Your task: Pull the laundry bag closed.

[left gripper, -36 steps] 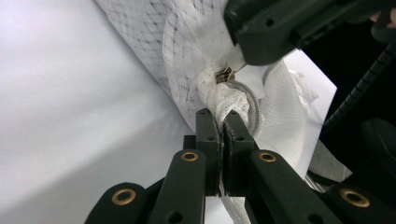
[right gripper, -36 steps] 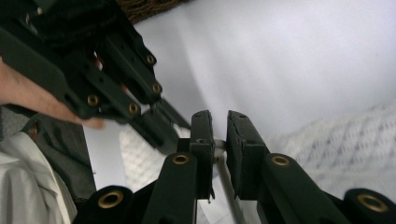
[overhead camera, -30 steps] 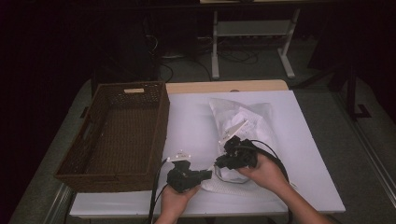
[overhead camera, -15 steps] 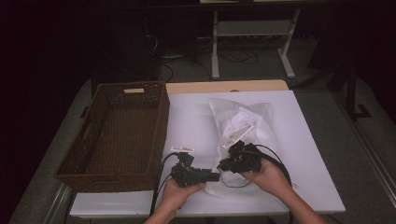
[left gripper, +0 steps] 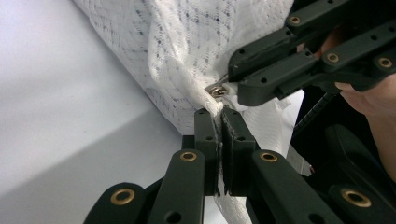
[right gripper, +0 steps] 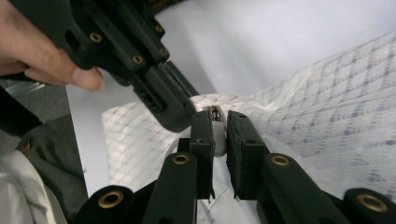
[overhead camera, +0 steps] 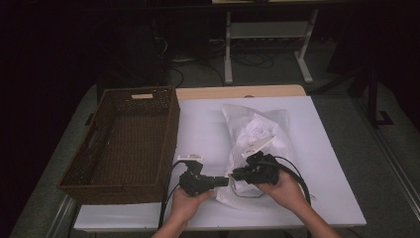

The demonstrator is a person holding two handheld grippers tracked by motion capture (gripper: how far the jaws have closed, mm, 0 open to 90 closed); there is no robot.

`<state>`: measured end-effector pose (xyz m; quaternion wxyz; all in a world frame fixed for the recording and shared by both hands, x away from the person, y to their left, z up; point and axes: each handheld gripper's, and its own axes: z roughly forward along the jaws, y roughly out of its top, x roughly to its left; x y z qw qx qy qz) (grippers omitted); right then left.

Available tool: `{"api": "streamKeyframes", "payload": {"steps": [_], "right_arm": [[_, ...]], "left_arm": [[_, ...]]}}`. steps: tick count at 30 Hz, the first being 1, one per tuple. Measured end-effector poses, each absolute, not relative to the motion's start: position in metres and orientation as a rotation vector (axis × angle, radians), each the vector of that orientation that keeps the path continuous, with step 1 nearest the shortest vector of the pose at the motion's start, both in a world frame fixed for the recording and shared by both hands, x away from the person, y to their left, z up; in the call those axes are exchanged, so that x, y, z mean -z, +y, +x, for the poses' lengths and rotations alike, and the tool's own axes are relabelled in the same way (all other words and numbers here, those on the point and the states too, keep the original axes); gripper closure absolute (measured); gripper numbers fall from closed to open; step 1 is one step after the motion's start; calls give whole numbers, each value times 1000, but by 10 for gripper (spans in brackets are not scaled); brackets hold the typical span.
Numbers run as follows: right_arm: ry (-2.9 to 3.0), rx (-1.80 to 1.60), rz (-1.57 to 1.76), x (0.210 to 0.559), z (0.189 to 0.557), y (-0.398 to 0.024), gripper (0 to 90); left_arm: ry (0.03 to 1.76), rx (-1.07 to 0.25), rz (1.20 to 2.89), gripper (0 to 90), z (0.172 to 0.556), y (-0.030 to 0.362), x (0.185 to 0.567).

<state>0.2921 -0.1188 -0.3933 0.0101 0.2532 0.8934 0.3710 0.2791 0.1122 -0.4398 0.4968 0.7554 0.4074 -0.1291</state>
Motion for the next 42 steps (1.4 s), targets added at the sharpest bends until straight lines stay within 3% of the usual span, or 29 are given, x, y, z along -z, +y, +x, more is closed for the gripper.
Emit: {"api": "streamKeyframes", "payload": {"steps": [13,16,17,19,22,25,42], "right_arm": [[2797,-1201,779,401,294,-112,811],[2793,-1179,761,398,291,-113,814],[2797,-1176,763,397,291,-113,815],[2800,-1161,759,397,291,-115,815],[2807,-1125,756,398,290,-116,817],[2812,-1106,742,400,290,-117,819],[2776,-1205,697,381,289,-132,833]], "left_arm": [[975,305,1837,852,276,118,440],[1007,315,1839,655,279,117,440],[1009,316,1840,654,281,116,440],[1007,329,1845,667,284,114,441],[984,349,1846,798,285,111,442],[964,339,1853,860,285,110,442],[942,263,1777,878,282,117,419]]}}
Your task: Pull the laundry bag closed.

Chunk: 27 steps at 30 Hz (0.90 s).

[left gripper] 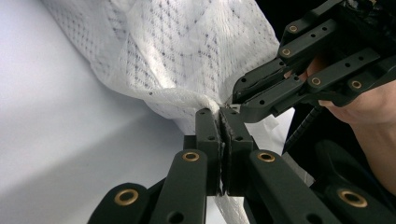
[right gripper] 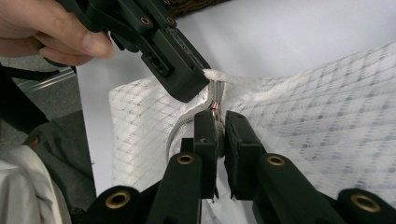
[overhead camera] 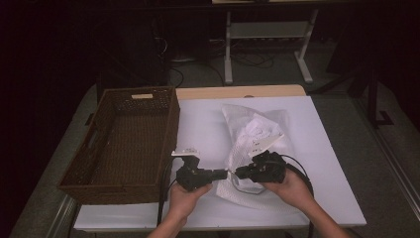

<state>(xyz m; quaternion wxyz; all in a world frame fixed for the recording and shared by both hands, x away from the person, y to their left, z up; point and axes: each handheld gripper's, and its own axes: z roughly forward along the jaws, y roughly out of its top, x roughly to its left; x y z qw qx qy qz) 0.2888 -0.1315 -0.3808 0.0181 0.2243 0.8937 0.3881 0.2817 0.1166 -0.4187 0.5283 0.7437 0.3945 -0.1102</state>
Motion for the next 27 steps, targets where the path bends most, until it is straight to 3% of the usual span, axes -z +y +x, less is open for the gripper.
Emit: {"api": "streamKeyframes", "payload": {"steps": [10,19,27], "right_arm": [[2798,-1166,688,371,287,-132,860],[2832,-1278,800,387,295,-144,743],[2865,-1375,816,394,301,-141,702]], "left_arm": [[917,235,1799,878,277,113,415],[913,194,1765,877,278,122,414],[916,208,1741,875,278,122,416]]}}
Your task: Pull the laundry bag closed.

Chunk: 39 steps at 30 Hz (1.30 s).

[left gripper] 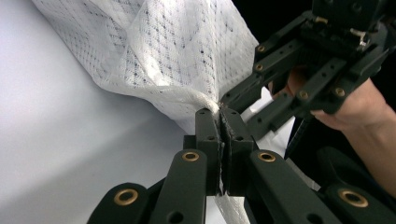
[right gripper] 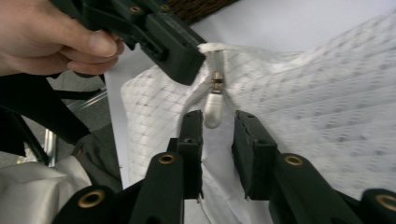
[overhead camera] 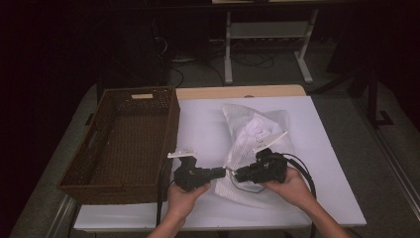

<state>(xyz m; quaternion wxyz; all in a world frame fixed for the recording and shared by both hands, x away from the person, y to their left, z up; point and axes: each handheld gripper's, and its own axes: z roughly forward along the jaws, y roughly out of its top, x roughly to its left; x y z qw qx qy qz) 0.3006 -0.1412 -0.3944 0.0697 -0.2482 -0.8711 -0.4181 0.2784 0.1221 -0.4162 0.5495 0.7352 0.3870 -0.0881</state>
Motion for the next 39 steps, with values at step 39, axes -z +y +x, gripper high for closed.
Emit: {"api": "streamKeyframes", "payload": {"steps": [39], "right_arm": [[-2571,1405,-776,399,296,-136,796]], "left_arm": [[876,216,1815,873,267,116,430]]}}
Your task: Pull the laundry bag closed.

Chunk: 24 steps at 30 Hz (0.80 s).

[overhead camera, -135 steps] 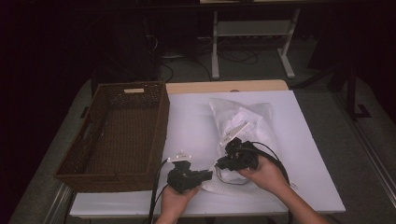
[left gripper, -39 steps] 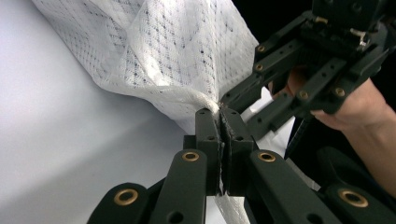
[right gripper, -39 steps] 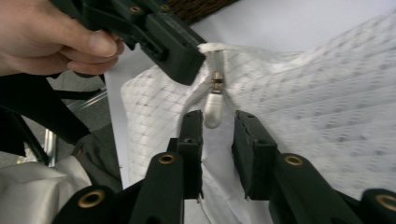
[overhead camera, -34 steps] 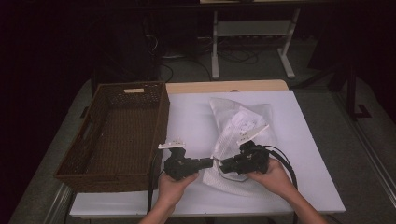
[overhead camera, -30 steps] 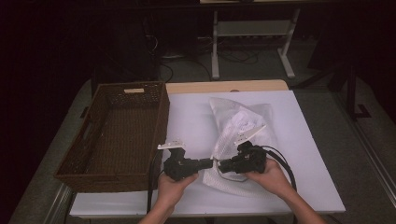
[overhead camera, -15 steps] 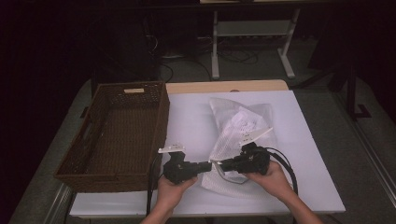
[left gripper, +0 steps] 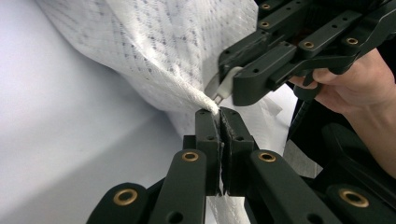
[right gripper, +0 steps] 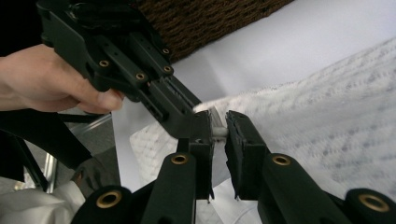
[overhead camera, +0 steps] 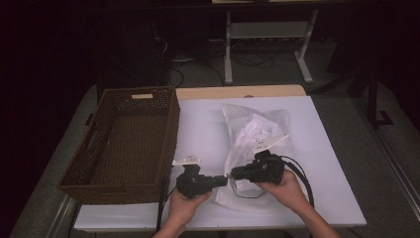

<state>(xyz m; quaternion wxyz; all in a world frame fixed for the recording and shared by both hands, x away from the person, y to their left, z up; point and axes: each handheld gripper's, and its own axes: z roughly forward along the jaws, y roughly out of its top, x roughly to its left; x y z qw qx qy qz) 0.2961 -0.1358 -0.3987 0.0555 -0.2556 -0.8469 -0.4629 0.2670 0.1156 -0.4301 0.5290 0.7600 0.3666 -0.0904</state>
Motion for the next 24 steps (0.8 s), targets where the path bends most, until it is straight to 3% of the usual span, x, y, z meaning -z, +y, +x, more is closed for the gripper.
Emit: {"api": "streamKeyframes", "payload": {"steps": [20,24], "right_arm": [[-2591,1363,-772,404,296,-130,811],[-2622,1347,-768,404,294,-129,819]], "left_arm": [[889,204,1790,870,267,120,428],[906,226,1786,836,269,119,429]]}}
